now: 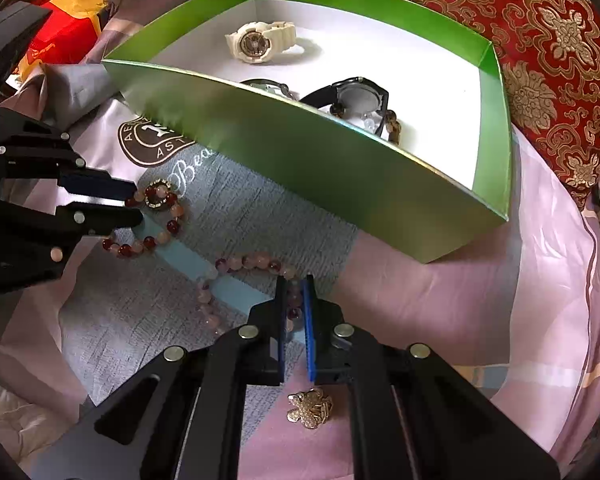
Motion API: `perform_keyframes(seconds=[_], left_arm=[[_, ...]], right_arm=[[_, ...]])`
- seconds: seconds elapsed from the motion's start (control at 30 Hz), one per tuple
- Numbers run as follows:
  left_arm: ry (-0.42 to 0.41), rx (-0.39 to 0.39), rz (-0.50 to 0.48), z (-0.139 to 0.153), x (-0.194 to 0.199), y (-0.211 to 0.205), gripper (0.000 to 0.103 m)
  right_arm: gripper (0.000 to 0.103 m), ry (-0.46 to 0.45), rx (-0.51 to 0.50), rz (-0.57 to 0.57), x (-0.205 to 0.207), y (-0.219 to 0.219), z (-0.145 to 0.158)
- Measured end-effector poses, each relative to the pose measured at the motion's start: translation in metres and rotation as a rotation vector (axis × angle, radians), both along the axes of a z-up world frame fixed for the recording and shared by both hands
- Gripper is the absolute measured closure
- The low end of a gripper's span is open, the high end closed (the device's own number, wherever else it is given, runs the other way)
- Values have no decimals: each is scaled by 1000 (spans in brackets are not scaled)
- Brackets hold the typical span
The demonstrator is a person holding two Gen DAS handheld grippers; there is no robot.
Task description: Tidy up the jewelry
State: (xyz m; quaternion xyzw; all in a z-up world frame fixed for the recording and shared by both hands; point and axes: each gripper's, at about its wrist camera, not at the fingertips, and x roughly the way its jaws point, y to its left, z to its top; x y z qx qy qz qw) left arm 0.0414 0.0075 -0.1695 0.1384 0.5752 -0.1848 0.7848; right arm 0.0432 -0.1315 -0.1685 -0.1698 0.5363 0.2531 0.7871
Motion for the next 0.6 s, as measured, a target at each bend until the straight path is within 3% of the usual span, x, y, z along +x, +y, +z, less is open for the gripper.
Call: perform_keyframes(seconds=[0.2,0.5,0.6], left_arm=[[-47,-37,3,18,-4,5,96],[-172,-130,23,84,-11,19,96],[-202,-149,29,105,-8,23,96]], right_arm=[[95,-8,37,-2,1,-3,8],[95,-74,162,10,-9,-6,58],[95,-130,206,16,-13,-3,87]])
